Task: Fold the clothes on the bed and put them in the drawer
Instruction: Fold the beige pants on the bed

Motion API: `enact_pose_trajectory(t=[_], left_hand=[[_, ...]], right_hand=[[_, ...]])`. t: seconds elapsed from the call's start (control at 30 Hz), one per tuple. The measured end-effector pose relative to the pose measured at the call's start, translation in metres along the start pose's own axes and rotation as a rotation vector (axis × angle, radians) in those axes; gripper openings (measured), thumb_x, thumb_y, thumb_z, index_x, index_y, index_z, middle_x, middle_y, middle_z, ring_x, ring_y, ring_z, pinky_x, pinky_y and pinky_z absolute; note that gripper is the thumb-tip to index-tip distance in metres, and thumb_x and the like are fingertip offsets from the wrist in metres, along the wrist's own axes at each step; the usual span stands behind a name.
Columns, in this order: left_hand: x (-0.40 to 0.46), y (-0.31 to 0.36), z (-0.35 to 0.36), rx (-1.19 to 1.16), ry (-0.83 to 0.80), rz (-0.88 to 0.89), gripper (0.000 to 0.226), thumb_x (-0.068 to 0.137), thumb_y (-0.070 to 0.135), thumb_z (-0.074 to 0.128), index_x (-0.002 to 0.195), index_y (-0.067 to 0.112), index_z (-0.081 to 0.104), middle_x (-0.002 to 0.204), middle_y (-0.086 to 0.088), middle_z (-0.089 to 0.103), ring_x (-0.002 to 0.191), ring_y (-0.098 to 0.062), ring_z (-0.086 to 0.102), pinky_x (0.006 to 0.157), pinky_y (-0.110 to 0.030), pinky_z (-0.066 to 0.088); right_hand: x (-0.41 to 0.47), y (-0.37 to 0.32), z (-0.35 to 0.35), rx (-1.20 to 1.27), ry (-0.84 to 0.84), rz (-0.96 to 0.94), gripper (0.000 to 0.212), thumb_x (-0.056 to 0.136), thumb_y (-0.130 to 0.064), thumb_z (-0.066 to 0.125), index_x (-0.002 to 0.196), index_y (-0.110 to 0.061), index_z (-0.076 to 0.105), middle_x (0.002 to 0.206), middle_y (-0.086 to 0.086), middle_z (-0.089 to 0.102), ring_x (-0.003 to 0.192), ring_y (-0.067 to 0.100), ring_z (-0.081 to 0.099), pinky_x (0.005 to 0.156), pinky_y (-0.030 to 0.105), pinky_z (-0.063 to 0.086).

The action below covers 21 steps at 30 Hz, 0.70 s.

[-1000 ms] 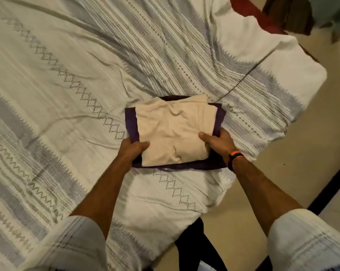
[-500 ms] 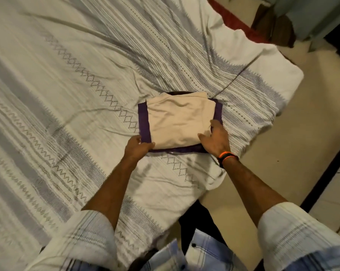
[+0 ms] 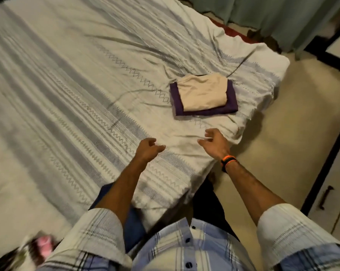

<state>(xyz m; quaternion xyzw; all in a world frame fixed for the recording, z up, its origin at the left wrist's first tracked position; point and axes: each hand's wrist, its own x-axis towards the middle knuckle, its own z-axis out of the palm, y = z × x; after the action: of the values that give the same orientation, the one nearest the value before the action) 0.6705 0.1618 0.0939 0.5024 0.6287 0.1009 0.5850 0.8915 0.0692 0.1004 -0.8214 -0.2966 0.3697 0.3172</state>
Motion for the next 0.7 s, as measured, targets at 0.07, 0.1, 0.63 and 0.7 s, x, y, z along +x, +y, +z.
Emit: enact_pose_trajectory(t=[0.07,0.1,0.63,0.7], left_hand=[[-0.031,-0.028,-0.018,0.022,-0.008,-0.009,0.058,0.086,0.017,0.075,0.137,0.005,0.049,0.137,-0.016,0.051,0.118,-0.026,0.054,0.096,-0.038,0.047],[-0.046,-0.043,-0.028,0.035,-0.002,-0.022,0.059,0.086,0.018,0.075,0.137,0.005,0.049,0.138,-0.016,0.051,0.121,-0.028,0.054,0.098,-0.040,0.048],[-0.196,-0.226,-0.112,0.049,0.150,-0.118,0.049,0.087,0.017,0.074,0.131,0.004,0.055,0.124,-0.008,0.060,0.101,-0.019,0.058,0.080,-0.032,0.050],[-0.211,-0.246,-0.121,0.067,0.150,-0.142,0.049,0.087,0.018,0.074,0.130,0.004,0.056,0.124,-0.008,0.060,0.100,-0.019,0.058,0.079,-0.033,0.049]], right_hand=[[-0.043,0.006,0.017,-0.006,-0.028,0.008,0.048,0.084,-0.024,0.076,0.125,-0.013,0.055,0.121,0.002,0.063,0.097,0.015,0.062,0.090,0.032,0.052],[-0.063,0.009,0.026,0.000,-0.038,0.013,0.047,0.083,-0.024,0.076,0.124,-0.013,0.055,0.122,0.002,0.063,0.098,0.016,0.063,0.090,0.034,0.054],[-0.256,0.076,0.137,0.030,-0.232,0.009,0.038,0.084,-0.017,0.076,0.118,-0.015,0.059,0.111,-0.002,0.064,0.093,0.011,0.060,0.078,0.018,0.047],[-0.271,0.083,0.151,0.032,-0.256,0.029,0.035,0.084,-0.015,0.076,0.115,-0.013,0.060,0.107,-0.001,0.065,0.094,0.013,0.061,0.084,0.020,0.048]])
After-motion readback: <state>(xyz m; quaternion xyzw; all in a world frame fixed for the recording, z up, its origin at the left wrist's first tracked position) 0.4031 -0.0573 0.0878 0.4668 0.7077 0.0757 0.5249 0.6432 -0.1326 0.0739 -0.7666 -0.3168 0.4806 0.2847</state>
